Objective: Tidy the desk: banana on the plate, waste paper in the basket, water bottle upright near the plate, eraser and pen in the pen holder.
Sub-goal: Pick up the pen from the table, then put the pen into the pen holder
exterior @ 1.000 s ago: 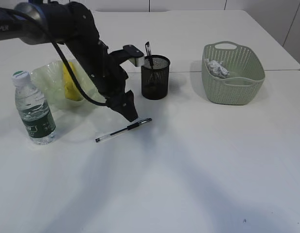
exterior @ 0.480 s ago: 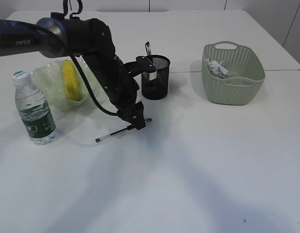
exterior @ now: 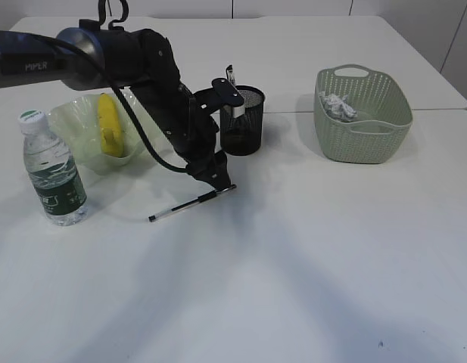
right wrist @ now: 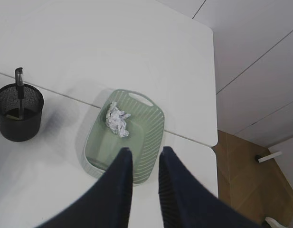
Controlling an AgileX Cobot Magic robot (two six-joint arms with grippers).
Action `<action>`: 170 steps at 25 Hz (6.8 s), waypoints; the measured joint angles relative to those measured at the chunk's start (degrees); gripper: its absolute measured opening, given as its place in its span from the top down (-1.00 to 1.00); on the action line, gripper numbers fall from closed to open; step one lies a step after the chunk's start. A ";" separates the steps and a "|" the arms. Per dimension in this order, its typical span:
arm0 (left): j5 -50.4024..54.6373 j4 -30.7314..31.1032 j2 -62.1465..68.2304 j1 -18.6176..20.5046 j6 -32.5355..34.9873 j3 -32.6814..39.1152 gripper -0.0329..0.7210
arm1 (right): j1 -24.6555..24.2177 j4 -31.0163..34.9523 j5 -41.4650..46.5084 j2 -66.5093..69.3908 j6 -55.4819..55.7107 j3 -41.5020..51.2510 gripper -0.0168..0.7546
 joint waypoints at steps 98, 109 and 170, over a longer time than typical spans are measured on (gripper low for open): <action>4.50 4.37 3.77 0.00 -2.24 -0.41 0.33 | 0.00 -0.28 -0.45 0.00 0.00 0.00 0.57; 3.46 4.41 3.77 0.00 -2.24 -0.41 0.68 | 0.00 -0.28 -0.35 0.00 0.00 0.00 0.58; -24.28 -42.74 -4.07 -0.43 21.43 -0.41 0.81 | 0.00 -0.49 -4.87 0.00 0.00 0.00 0.58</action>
